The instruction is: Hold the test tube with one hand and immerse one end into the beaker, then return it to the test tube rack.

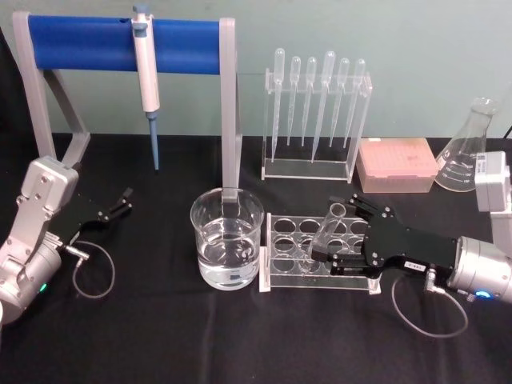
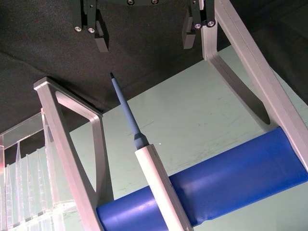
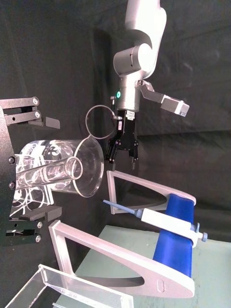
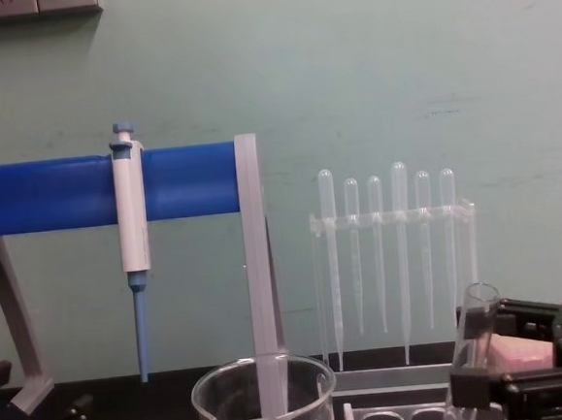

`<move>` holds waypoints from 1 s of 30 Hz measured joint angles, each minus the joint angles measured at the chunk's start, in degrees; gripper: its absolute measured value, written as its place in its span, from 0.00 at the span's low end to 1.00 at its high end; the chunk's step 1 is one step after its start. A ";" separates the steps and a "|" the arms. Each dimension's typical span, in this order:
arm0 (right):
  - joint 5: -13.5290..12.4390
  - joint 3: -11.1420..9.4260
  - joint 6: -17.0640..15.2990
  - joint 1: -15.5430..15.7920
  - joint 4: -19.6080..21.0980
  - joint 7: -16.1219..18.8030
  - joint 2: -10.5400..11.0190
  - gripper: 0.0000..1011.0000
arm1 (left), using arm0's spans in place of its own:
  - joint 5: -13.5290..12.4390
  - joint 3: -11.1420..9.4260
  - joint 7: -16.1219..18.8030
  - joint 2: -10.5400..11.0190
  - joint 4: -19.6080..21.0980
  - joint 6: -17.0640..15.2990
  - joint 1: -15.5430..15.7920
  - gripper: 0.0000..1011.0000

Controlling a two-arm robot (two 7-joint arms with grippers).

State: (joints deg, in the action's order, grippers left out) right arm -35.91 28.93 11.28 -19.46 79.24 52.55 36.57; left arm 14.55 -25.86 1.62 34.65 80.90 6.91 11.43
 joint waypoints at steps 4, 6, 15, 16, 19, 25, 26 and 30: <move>0.24 0.33 -0.02 -0.47 -0.19 -0.22 -0.36 0.99 | 0.00 0.00 0.00 0.00 0.00 0.00 0.00 0.99; 0.37 0.41 -0.05 -0.58 -0.24 -0.39 -0.45 0.99 | 0.00 0.00 0.00 0.00 0.00 0.00 0.00 0.99; 0.30 0.35 -0.10 -0.51 -0.20 -0.39 -0.38 0.97 | 0.00 0.00 0.00 0.00 0.00 0.00 0.00 0.99; 0.28 0.35 -0.10 -0.50 -0.20 -0.39 -0.38 0.97 | 0.00 0.00 0.00 0.00 0.00 0.00 0.00 0.99; 0.27 0.34 -0.10 -0.49 -0.19 -0.39 -0.36 0.90 | 0.00 0.00 0.00 0.00 0.00 0.00 0.00 0.99; 0.24 0.31 -0.10 -0.46 -0.15 -0.37 -0.34 0.73 | 0.00 0.00 0.00 0.00 0.00 0.00 0.00 0.99; 0.23 0.30 -0.10 -0.46 -0.15 -0.36 -0.34 0.71 | 0.00 0.00 0.00 0.00 0.00 0.00 0.00 0.99; 0.21 0.28 -0.09 -0.44 -0.12 -0.36 -0.32 0.58 | 0.00 0.00 0.00 0.00 0.00 0.00 0.00 0.99</move>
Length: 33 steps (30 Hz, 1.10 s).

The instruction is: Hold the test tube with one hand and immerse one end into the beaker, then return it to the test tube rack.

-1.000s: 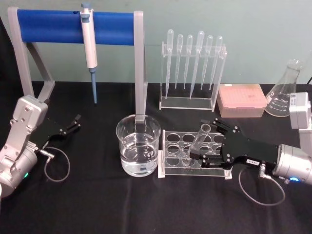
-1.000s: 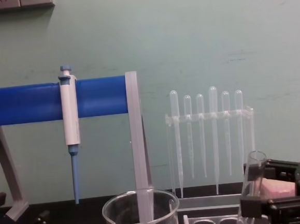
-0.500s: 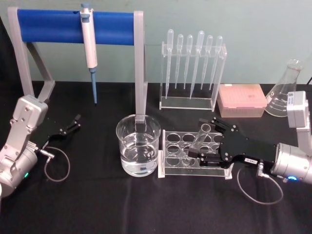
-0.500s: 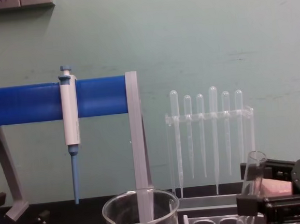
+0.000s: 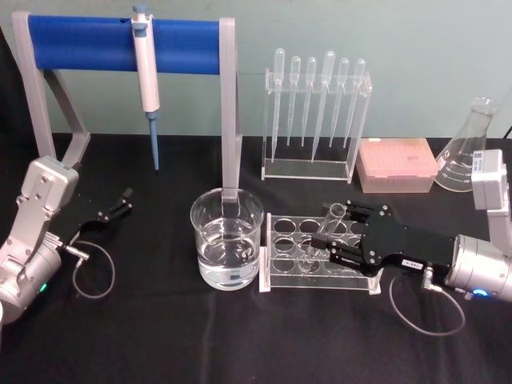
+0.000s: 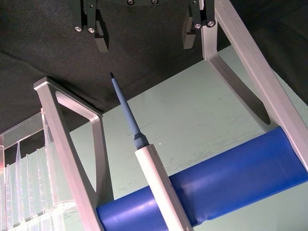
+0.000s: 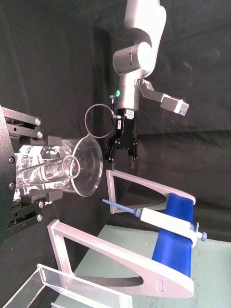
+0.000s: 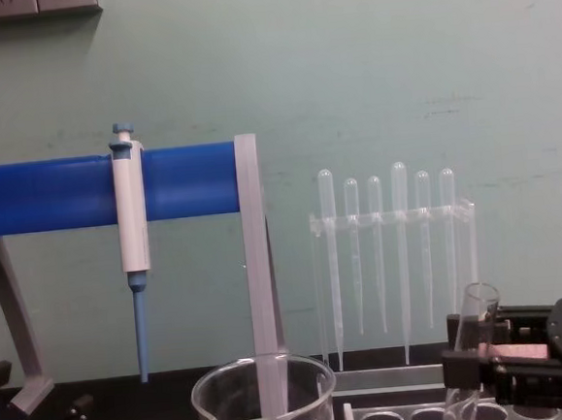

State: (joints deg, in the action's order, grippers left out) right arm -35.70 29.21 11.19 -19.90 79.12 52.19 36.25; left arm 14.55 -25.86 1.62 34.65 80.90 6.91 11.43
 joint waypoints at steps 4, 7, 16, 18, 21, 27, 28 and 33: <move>-0.02 -0.03 0.00 0.02 0.01 0.00 0.02 0.45 | 0.00 0.00 0.00 0.00 0.00 0.00 0.00 0.99; -0.03 -0.03 0.00 0.02 0.01 0.00 0.02 0.36 | 0.00 0.00 0.00 0.00 0.00 0.00 0.00 0.99; -0.08 -0.06 0.04 0.02 0.02 -0.03 0.02 0.25 | 0.00 0.00 0.00 0.00 0.00 0.00 0.00 0.99; -0.08 -0.06 0.04 0.02 0.02 -0.03 0.02 0.25 | 0.00 0.00 0.00 0.00 0.00 0.00 0.00 0.99; -0.09 -0.06 0.04 0.02 0.02 -0.03 0.02 0.25 | 0.00 0.00 0.01 0.00 0.00 0.00 0.00 0.99; 0.33 -0.04 0.09 -0.22 0.29 -0.25 0.29 0.25 | 0.00 0.00 0.00 0.00 0.00 0.00 0.00 0.99; 0.44 -0.04 0.05 -0.31 0.37 -0.34 0.33 0.25 | 0.00 0.00 0.00 0.00 0.00 0.00 0.00 0.99; 0.99 -0.19 -0.57 -1.10 1.22 -1.20 0.75 0.25 | 0.00 0.00 0.00 0.00 0.00 0.00 0.00 0.99</move>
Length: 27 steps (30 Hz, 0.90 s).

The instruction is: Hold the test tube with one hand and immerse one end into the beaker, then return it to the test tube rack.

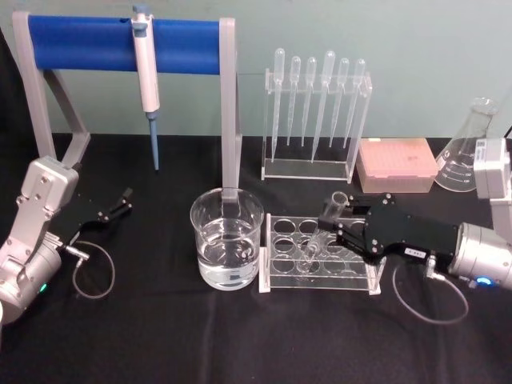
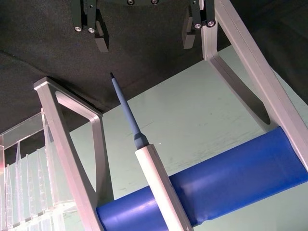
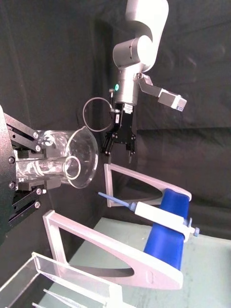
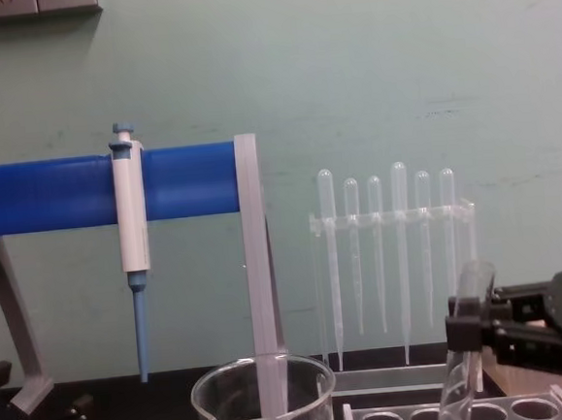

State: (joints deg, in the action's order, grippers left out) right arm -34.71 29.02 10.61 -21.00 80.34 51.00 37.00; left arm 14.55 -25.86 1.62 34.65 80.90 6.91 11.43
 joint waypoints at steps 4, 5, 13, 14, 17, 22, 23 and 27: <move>0.38 -0.13 -0.47 -0.56 0.73 -0.51 0.29 0.24 | 0.00 0.00 0.00 0.00 0.00 0.00 0.00 0.99; 0.44 -0.17 -0.58 -0.69 0.90 -0.58 0.35 0.24 | 0.00 0.00 0.00 0.00 0.00 0.00 0.00 0.99; 0.64 -0.29 -1.74 -1.93 2.17 -0.92 0.88 0.24 | 0.00 0.00 0.00 0.00 0.00 0.00 0.00 0.99; 0.64 -0.31 -2.15 -2.20 2.44 -0.99 1.02 0.24 | 0.00 0.00 0.00 0.00 0.00 0.00 0.00 0.99; 0.51 -0.35 -3.12 -2.72 3.06 -1.21 1.30 0.24 | 0.00 0.00 0.00 0.00 0.00 0.00 0.00 0.99; 0.02 -0.40 -4.69 -3.59 4.28 -1.41 1.84 0.25 | 0.00 0.00 0.00 0.00 0.00 0.00 0.00 0.99; -0.18 -0.41 -5.23 -3.86 4.68 -1.50 2.02 0.25 | 0.00 0.00 0.00 0.00 0.00 0.00 0.00 0.99; -0.52 -0.42 -6.28 -4.44 5.68 -1.91 2.50 0.25 | 0.00 0.00 0.00 0.00 0.00 0.00 0.00 0.99</move>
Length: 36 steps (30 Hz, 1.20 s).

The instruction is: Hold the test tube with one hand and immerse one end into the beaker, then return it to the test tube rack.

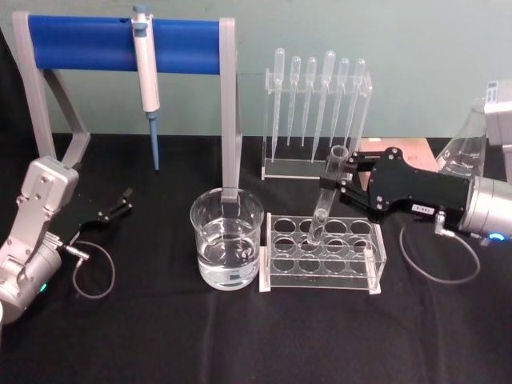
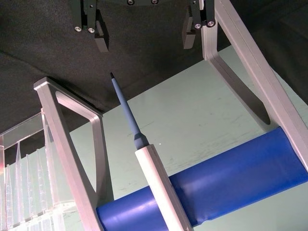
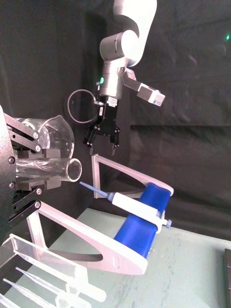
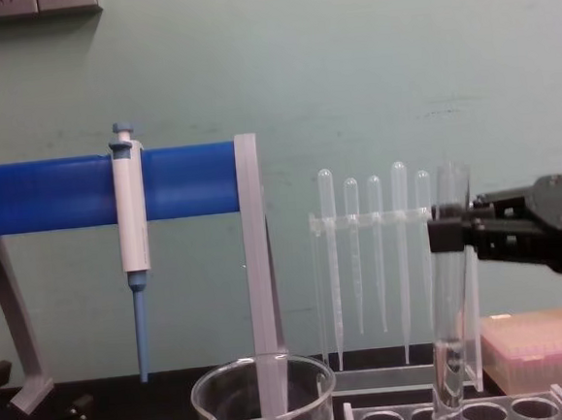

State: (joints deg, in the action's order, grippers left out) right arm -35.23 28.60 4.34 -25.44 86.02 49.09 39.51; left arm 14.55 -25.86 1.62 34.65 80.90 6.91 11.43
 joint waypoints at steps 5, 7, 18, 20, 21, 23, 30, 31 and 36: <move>-0.64 0.04 -1.69 -0.85 1.20 -0.54 0.51 0.24 | 0.00 0.00 0.00 0.00 0.00 0.00 0.00 0.99; -0.82 0.08 -2.12 -1.09 1.53 -0.69 0.63 0.24 | 0.00 0.00 0.00 0.00 0.00 0.00 0.00 0.99; -2.75 0.80 -6.37 -3.26 3.59 -2.03 0.93 0.24 | 0.00 0.00 0.00 0.00 0.00 0.00 0.00 0.99; -3.00 0.93 -6.86 -3.59 3.82 -2.24 0.90 0.24 | 0.00 0.00 0.00 0.00 0.00 0.00 0.00 0.99; -3.11 0.99 -7.08 -3.73 3.92 -2.35 0.89 0.24 | 0.00 0.00 0.00 0.00 0.00 0.00 0.00 0.99; -3.43 1.19 -7.70 -4.19 4.34 -2.73 0.81 0.24 | 0.00 0.00 0.00 0.00 0.00 0.00 0.00 0.99; -4.48 1.87 -9.29 -5.72 5.27 -4.04 0.02 0.24 | 0.00 0.00 0.00 0.00 0.00 0.00 0.00 0.99; -4.61 1.93 -9.42 -5.87 5.30 -4.17 -0.11 0.24 | 0.00 0.00 0.00 0.00 0.00 0.00 0.00 0.99; -5.47 2.27 -9.99 -6.61 5.86 -5.00 -0.82 0.24 | 0.00 0.00 0.00 0.00 0.00 0.00 0.00 0.99</move>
State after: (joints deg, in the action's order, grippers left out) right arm -40.71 30.86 -5.66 -32.05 91.87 44.09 38.69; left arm 14.55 -25.86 1.62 34.65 80.90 6.90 11.43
